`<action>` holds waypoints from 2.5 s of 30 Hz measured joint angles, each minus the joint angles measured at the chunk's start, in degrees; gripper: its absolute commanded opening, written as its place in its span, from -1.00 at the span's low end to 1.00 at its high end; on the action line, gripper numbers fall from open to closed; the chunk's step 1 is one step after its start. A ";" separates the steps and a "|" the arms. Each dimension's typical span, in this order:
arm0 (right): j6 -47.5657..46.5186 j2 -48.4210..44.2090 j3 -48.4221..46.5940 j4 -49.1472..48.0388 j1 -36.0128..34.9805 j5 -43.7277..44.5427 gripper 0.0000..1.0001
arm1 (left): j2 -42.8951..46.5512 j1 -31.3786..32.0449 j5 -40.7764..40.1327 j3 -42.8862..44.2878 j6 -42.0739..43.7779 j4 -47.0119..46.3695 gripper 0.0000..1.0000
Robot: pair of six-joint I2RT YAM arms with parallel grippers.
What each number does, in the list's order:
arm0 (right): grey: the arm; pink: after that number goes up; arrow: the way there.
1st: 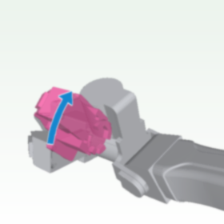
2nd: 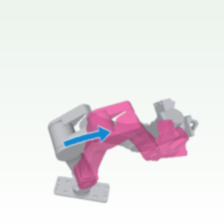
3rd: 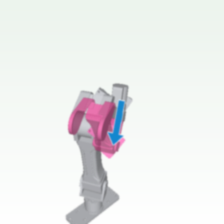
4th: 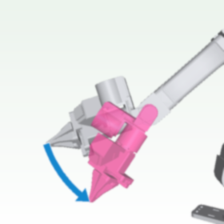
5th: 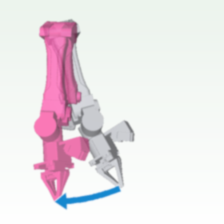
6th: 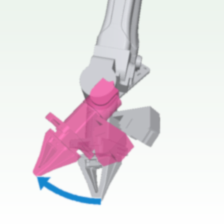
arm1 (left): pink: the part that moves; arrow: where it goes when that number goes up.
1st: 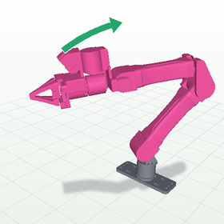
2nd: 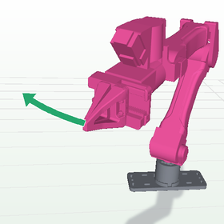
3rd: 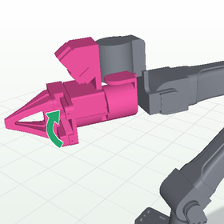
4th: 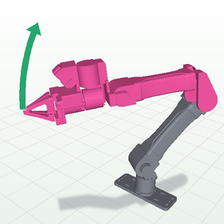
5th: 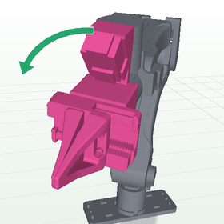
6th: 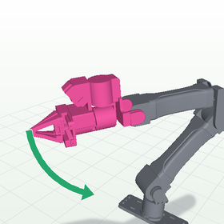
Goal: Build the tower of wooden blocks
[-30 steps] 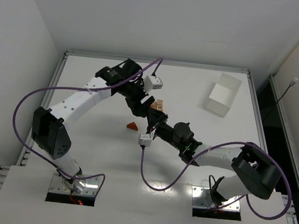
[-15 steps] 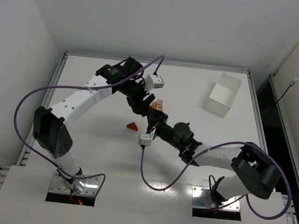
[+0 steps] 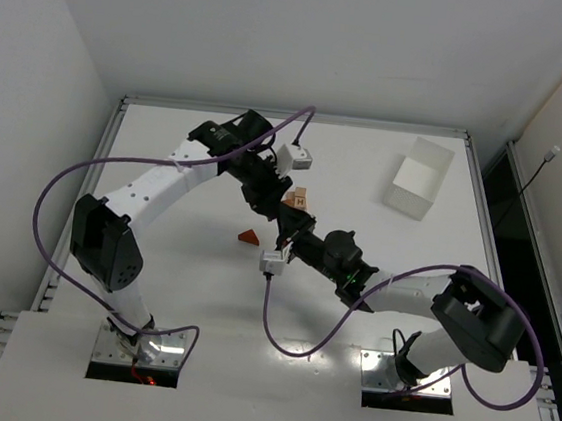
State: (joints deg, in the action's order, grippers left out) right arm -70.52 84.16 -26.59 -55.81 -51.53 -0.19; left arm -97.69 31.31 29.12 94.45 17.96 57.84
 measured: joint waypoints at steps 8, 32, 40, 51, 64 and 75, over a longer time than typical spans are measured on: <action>1.68 2.99 -0.50 -4.26 -0.79 6.36 0.22 | 1.64 -0.17 -3.65 -4.13 -1.90 -4.90 -1.00; 50.29 -23.65 -15.23 62.45 9.70 43.45 0.28 | -3.63 -0.20 -31.19 -3.91 -40.39 -17.16 -1.00; 71.21 -22.69 -24.70 79.03 27.89 41.51 0.25 | -14.01 0.94 -33.86 7.21 -52.02 -15.50 -1.00; 81.22 -20.28 -27.41 86.14 32.44 32.87 0.18 | -20.13 9.90 -40.19 14.03 -58.05 -13.88 -1.00; 82.88 -20.28 -28.46 86.64 34.97 27.85 0.13 | -25.55 11.26 -46.88 14.05 -58.51 -13.33 -1.00; 83.03 -20.28 -28.46 86.79 36.20 25.55 0.09 | -29.03 10.75 -48.00 16.55 -57.66 -13.35 -1.00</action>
State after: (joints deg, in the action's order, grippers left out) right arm 12.51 63.88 -55.05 30.98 -15.33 25.36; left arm -126.72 42.06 -18.87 111.00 -39.70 44.49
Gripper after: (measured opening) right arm 0.545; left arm 0.312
